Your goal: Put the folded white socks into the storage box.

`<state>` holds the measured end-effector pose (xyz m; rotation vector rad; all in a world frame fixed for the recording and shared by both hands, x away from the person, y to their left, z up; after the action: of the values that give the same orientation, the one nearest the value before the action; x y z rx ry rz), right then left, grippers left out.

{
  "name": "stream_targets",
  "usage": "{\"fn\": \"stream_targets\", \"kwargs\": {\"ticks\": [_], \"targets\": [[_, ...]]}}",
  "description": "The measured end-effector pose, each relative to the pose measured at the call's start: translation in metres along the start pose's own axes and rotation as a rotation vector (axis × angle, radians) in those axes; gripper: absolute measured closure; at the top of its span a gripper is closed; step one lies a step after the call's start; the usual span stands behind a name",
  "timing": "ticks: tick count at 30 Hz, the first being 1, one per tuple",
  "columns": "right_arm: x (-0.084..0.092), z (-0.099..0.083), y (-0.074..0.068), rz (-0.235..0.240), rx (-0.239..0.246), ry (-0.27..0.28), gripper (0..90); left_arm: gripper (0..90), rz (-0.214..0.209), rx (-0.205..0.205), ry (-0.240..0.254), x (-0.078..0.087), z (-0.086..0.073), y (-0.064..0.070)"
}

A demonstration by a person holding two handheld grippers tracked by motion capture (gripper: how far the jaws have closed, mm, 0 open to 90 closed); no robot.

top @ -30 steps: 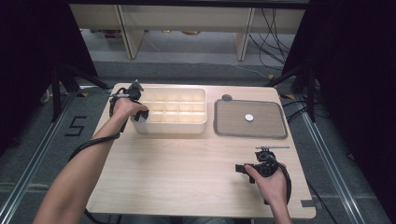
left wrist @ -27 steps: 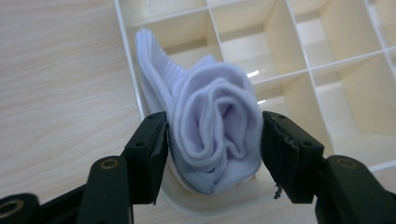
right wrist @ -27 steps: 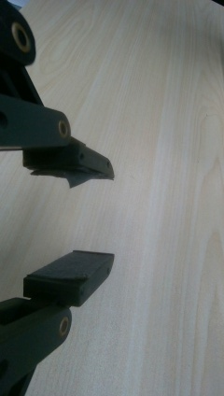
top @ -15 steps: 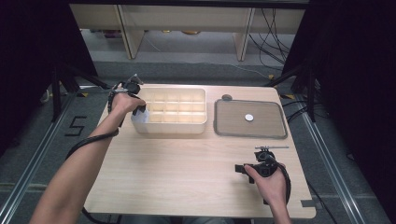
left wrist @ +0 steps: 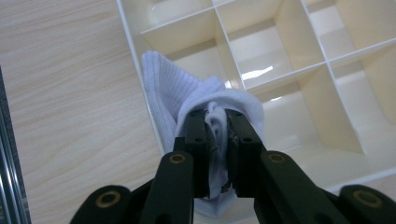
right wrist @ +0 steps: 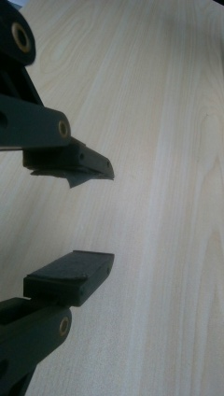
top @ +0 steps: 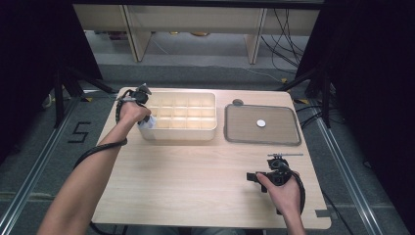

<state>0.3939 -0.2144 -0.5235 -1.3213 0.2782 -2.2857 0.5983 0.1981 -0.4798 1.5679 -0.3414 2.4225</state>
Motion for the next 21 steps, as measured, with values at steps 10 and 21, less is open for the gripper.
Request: {"fn": "stream_targets", "kwargs": {"ticks": [10,21], "targets": [[0.0,0.0,0.0,-0.003,0.001,0.0,52.9,80.7,0.025,-0.056,-0.046,-0.008,-0.004,0.005],[0.001,0.0,0.002,-0.024,0.0,-0.004,52.9,80.7,0.033,-0.06,-0.088,-0.02,-0.007,0.005]]}}
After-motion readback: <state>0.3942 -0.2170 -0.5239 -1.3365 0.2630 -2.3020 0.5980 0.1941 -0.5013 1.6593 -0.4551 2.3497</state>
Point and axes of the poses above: each handheld gripper's, and its own axes: x roughly backward along the jaws, z roughly out of its top, y roughly to its right, the point moved 7 cm from there along -x, roughly forward along the jaws
